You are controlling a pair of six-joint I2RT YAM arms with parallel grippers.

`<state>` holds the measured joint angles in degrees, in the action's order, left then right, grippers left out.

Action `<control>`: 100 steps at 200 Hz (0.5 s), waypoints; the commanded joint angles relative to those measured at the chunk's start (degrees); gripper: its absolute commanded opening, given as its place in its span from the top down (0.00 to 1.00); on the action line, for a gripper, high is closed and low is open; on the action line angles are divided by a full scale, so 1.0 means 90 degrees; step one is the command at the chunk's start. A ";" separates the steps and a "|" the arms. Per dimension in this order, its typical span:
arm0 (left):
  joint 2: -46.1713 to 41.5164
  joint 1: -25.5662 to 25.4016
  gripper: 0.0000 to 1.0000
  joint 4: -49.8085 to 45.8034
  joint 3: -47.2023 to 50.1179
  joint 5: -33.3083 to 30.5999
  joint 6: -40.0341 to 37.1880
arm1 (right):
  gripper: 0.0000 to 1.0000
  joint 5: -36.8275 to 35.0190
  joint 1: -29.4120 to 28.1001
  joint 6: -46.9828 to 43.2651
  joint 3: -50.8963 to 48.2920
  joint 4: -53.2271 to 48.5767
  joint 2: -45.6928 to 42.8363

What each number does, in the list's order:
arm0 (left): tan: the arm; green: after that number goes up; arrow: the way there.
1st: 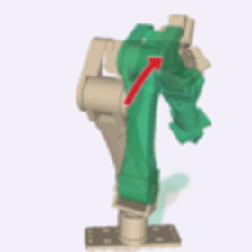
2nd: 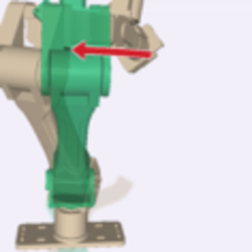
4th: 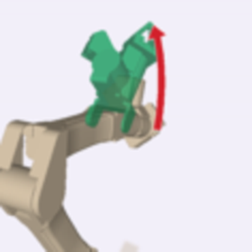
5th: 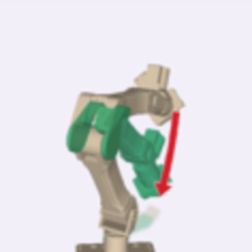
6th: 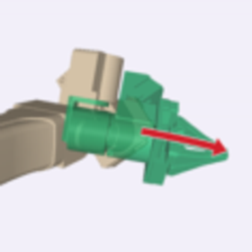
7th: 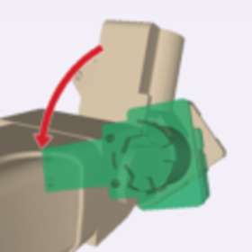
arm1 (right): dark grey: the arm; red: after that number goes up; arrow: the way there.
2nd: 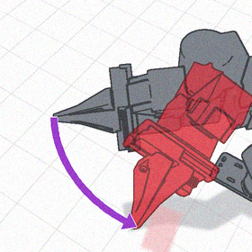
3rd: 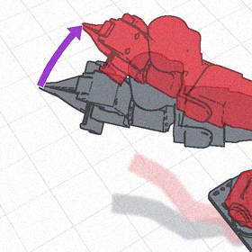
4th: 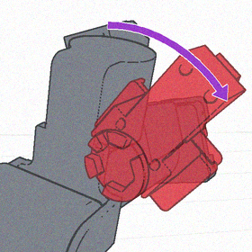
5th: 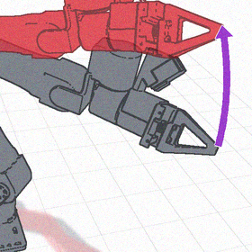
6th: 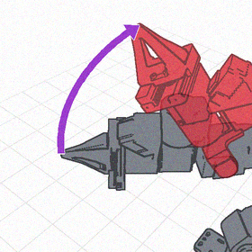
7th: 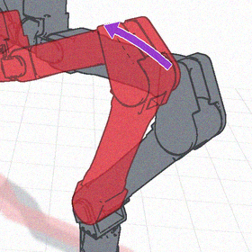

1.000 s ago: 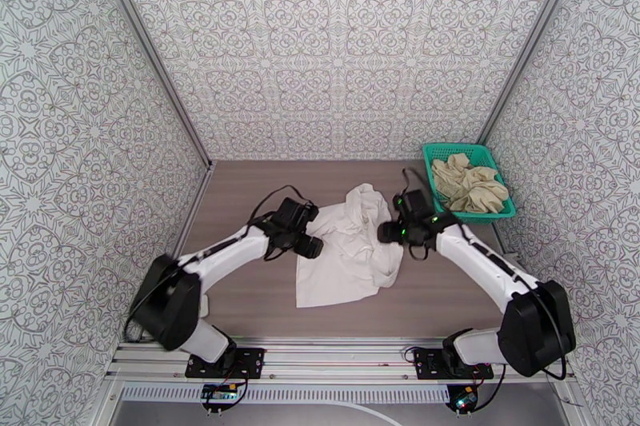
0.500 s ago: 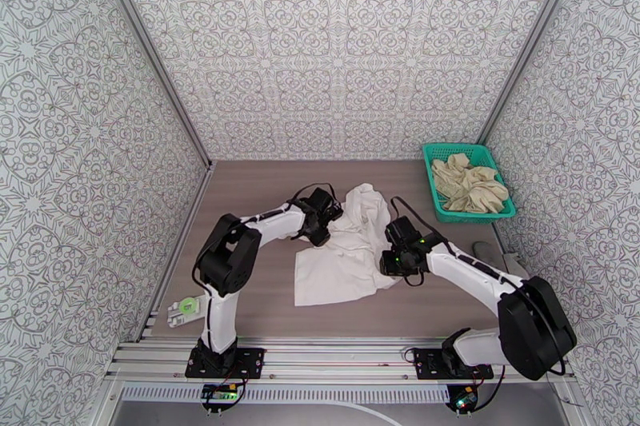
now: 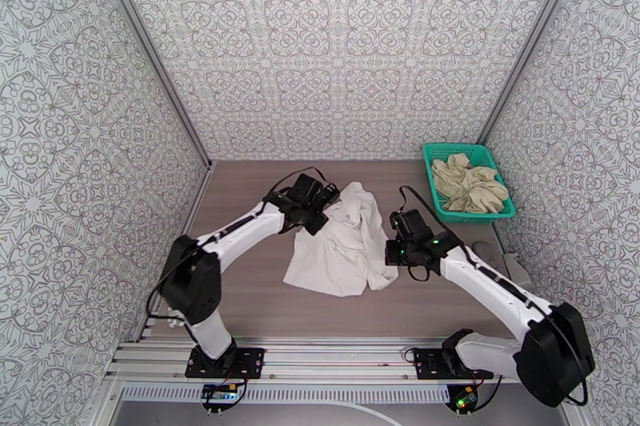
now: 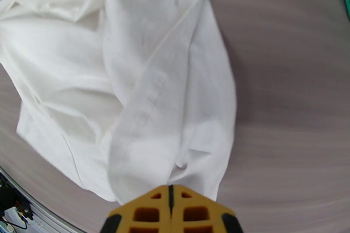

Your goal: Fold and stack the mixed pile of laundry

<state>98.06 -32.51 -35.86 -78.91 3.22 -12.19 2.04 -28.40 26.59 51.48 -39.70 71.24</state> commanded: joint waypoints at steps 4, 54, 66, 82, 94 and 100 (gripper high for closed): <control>-0.0086 0.0040 1.00 -0.0159 0.0048 0.0293 0.0105 | 0.72 0.0416 -0.0280 -0.0236 0.0228 -0.0491 0.0114; 0.0219 -0.0059 0.99 -0.0475 0.0057 0.0186 0.0065 | 0.41 0.0409 -0.1177 0.0062 -0.0181 0.0104 0.0860; 0.0246 -0.0079 0.93 -0.0565 0.0066 0.0153 0.0048 | 0.42 0.0268 -0.1208 0.0111 -0.0224 0.0163 0.1142; 0.0223 -0.0061 0.83 -0.0648 0.0132 0.0099 0.0014 | 0.46 -0.0142 -0.1207 0.0151 -0.0261 0.0095 0.1385; 0.0218 -0.0024 0.77 -0.0735 0.0173 0.0032 -0.0011 | 0.57 -0.0589 -0.1208 0.0160 -0.0235 -0.0084 0.1503; 0.0232 0.0004 0.75 -0.0776 0.0184 0.0007 -0.0012 | 0.65 -0.0775 -0.1204 0.0161 -0.0202 -0.0171 0.1533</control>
<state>99.85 -32.84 -39.92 -78.17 3.75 -12.01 2.52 -38.96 27.38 49.91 -39.40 83.68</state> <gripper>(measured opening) 0.208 0.457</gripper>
